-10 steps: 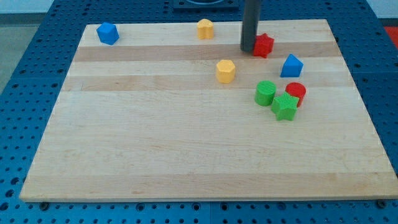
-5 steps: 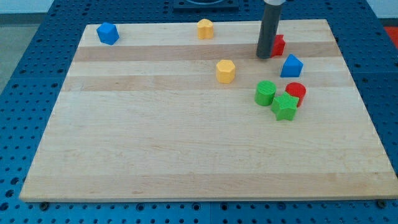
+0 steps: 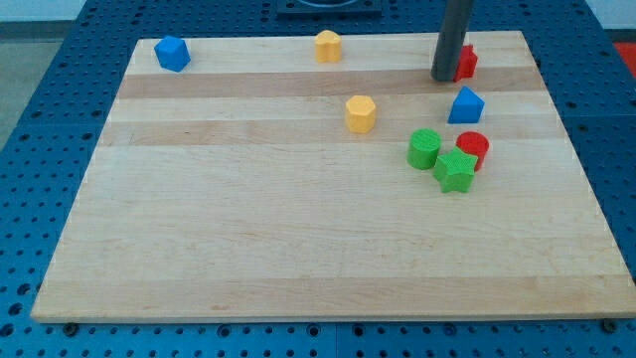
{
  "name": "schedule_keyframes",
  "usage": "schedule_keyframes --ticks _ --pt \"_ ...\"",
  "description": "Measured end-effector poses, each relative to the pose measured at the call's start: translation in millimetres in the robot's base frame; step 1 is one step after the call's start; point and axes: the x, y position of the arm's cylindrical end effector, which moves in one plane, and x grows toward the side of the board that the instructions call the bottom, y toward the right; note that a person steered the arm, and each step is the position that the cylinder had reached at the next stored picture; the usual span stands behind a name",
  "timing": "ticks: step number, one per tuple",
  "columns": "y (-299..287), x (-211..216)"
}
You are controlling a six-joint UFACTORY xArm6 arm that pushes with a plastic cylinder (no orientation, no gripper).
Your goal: Push the red star to the top right corner of the board
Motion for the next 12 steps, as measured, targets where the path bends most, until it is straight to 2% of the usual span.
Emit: schedule_keyframes --ticks 9,10,12 --pt "38.5 -21.8" --pt "30.7 -20.0" --pt "8.1 11.6"
